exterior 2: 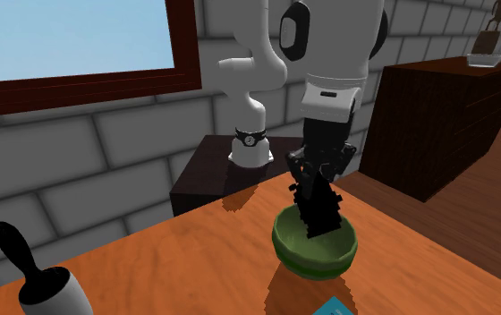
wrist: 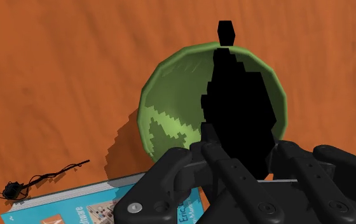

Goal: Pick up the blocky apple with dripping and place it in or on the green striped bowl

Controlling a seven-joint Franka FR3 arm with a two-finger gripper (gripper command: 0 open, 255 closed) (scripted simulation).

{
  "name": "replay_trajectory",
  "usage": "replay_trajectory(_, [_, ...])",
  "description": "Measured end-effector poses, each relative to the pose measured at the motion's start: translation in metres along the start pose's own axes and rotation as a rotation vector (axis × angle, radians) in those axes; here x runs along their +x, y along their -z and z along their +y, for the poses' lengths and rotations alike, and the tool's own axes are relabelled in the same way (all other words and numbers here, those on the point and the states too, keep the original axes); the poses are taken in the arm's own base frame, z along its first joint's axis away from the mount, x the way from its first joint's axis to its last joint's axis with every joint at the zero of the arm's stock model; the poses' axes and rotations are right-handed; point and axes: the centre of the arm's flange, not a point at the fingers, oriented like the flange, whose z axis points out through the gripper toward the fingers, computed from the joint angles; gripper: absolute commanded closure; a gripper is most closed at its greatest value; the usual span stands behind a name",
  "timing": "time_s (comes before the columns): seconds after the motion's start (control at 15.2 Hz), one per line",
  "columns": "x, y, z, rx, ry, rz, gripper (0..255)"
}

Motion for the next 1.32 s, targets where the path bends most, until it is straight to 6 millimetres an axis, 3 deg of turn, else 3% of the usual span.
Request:
replay_trajectory(0.4, [0.001, -0.003, 0.001, 0.0, 0.0, 0.001, 255])
replay_trajectory(0.46, [0.001, -0.003, 0.001, 0.0, 0.0, 0.001, 0])
replay_trajectory(0.86, [0.001, -0.003, 0.001, 0.0, 0.0, 0.001, 0])
replay_trajectory(1.12, [0.001, 0.036, 0.001, 0.0, 0.0, 0.003, 0])
replay_trajectory(1.32, [0.001, 0.045, 0.001, 0.0, 0.0, 0.002, 0])
